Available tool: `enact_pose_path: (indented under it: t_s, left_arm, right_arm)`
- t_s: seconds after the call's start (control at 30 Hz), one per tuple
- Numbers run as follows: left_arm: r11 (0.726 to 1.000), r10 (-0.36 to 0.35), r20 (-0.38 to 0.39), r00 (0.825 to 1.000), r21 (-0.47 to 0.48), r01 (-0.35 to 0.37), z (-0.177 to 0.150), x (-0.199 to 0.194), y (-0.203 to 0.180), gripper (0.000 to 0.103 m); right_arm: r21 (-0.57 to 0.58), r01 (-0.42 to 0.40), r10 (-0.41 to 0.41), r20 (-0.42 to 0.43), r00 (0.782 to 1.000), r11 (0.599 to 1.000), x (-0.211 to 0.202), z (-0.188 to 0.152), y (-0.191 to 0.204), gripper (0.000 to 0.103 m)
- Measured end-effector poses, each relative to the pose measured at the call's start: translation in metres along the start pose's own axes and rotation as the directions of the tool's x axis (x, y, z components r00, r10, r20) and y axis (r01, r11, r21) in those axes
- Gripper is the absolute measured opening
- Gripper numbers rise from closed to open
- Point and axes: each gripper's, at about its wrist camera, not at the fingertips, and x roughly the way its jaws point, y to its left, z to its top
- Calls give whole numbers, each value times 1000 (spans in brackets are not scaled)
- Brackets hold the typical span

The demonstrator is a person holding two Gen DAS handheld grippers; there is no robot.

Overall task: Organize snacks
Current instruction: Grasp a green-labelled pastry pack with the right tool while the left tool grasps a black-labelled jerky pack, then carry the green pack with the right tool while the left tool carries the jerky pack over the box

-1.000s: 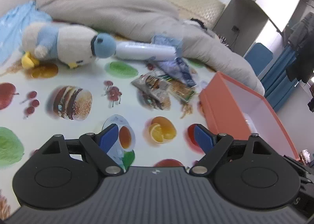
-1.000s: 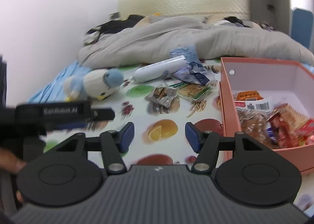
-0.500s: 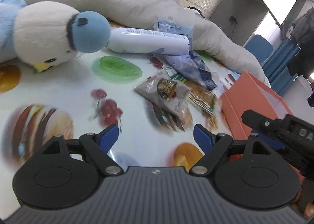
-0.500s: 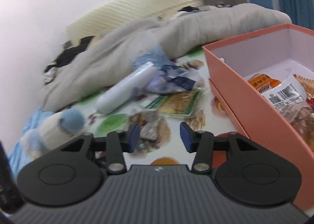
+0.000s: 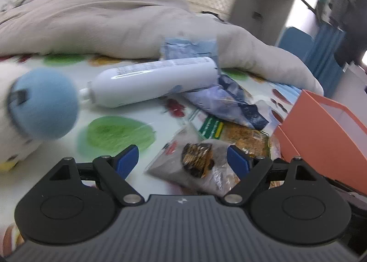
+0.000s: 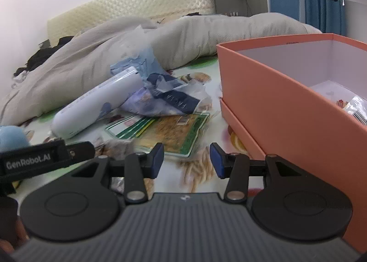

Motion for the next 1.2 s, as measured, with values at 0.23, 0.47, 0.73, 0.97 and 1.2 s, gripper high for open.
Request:
enact_pose_path:
  t_s: [0.23, 0.47, 0.73, 0.97, 1.2]
  left_arm:
    - [999, -23, -106, 994, 34, 27, 3, 33, 5, 86]
    - [996, -3, -108, 994, 92, 13, -5, 37, -3, 73]
    - [999, 21, -97, 995, -21, -24, -19, -6, 1, 61]
    - [980, 93, -137, 986, -164, -116, -41, -63, 6, 58]
    - [958, 192, -190, 963, -175, -226, -79, -125, -2, 58]
  right_arm:
    - [-4, 32, -32, -43, 999, 999, 27, -4, 3, 48]
    - [50, 7, -5, -53, 999, 999, 29, -5, 1, 27]
    - [52, -19, 22, -54, 998, 998, 11, -1, 3, 7]
    - [73, -53, 58, -61, 996, 996, -33, -4, -1, 3]
    - [14, -102, 103, -88, 991, 995, -91, -22, 0, 3]
